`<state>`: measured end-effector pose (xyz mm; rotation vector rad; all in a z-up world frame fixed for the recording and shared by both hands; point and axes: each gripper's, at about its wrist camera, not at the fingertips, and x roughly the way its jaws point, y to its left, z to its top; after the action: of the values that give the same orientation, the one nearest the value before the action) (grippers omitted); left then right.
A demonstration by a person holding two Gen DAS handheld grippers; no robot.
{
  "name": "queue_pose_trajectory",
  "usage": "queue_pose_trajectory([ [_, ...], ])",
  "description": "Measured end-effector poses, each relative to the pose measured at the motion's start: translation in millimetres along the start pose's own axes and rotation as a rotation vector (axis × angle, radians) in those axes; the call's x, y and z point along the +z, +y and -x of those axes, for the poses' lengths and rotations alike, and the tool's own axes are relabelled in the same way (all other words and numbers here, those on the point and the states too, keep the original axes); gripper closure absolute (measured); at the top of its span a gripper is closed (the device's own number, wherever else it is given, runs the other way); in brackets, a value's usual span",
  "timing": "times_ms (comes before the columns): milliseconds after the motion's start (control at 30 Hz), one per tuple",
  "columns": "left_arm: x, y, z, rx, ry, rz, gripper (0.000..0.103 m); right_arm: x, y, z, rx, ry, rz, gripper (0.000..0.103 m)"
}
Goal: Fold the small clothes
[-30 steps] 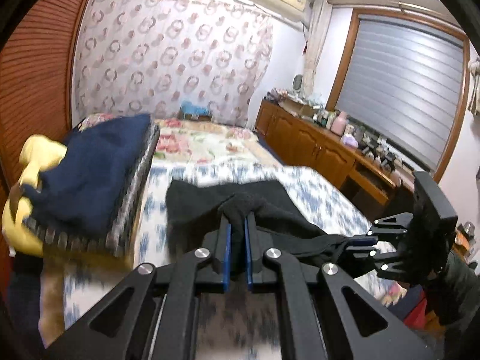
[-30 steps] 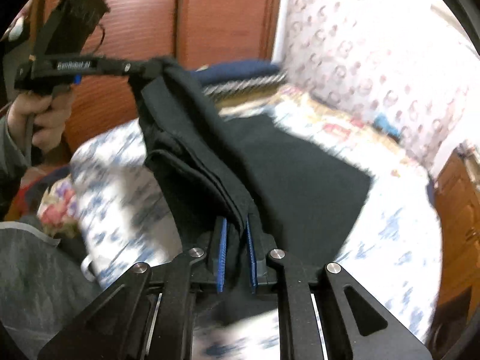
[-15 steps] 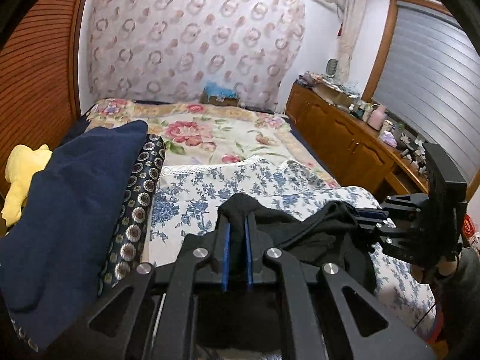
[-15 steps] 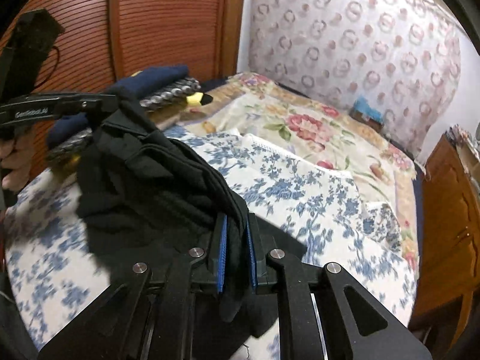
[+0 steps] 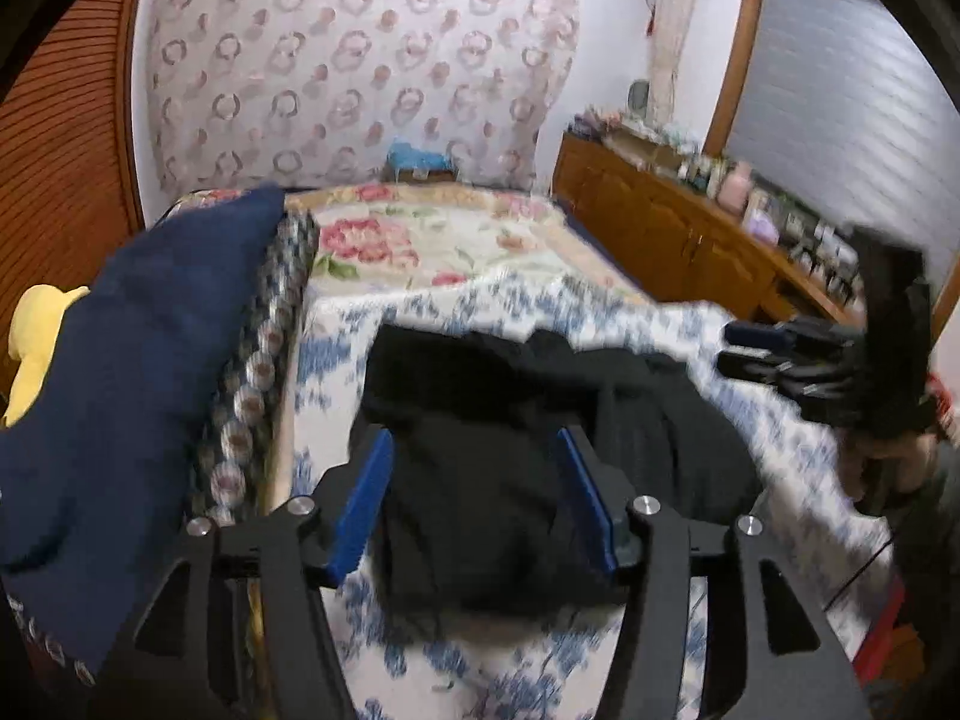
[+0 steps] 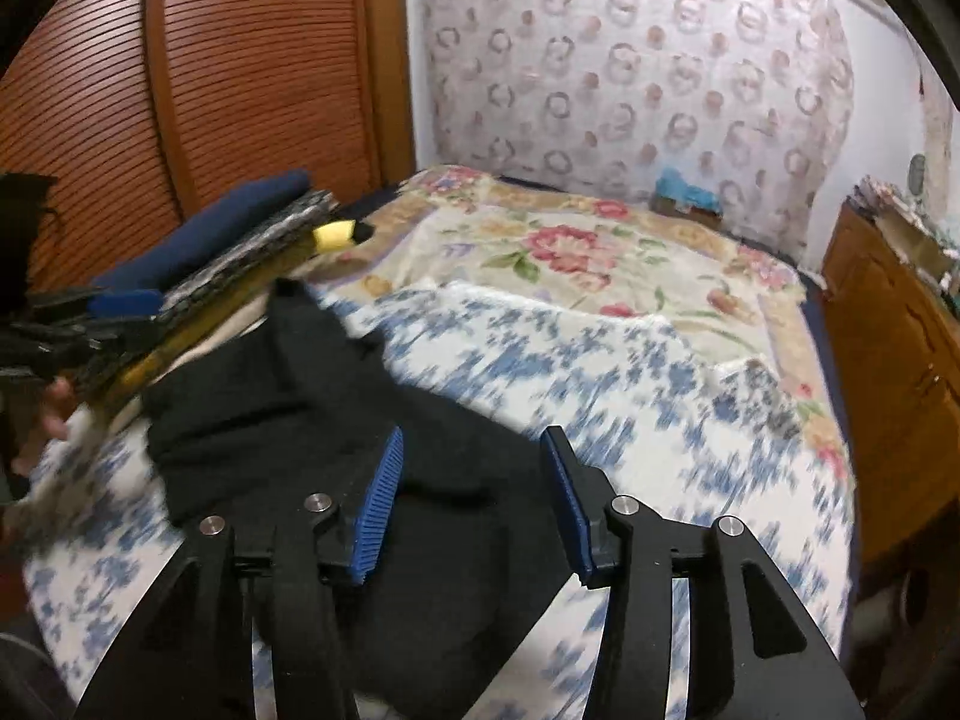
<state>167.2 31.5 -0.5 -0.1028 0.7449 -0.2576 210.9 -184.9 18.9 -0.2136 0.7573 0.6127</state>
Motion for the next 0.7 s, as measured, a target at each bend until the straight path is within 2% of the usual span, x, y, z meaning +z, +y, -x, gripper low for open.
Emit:
queue_pose_trajectory([
  [133,-13.3,0.9,-12.1,0.042,0.05,0.002,0.047,-18.9,23.0,8.6,0.066,0.024,-0.011,0.048],
  [333,-24.0,6.1,-31.5,0.061,0.111,-0.001,0.047,-35.7,48.5,3.8,0.129,0.052,-0.013,0.047],
  [433,-29.7,6.3,-39.9,0.045,0.154,-0.004,0.047,-41.1,57.9,-3.6,0.123,0.071,0.008,0.047],
  [567,-32.5,6.3,-41.3,0.025,0.152,-0.014,0.047,-46.8,63.6,-12.0,0.114,0.085,0.02,0.048],
  [600,-31.7,7.5,-42.5,0.012,0.154,-0.003,0.049,-47.3,65.7,-14.7,0.103,0.084,0.032,0.052],
  [667,-30.2,7.1,-42.0,-0.039,0.161,-0.001,0.068,-48.0,69.6,-19.2,0.092,0.083,0.056,0.063],
  [700,-29.5,5.6,-41.4,-0.046,0.161,-0.007,0.075,-48.9,69.7,-19.7,0.094,0.077,0.069,0.066],
])
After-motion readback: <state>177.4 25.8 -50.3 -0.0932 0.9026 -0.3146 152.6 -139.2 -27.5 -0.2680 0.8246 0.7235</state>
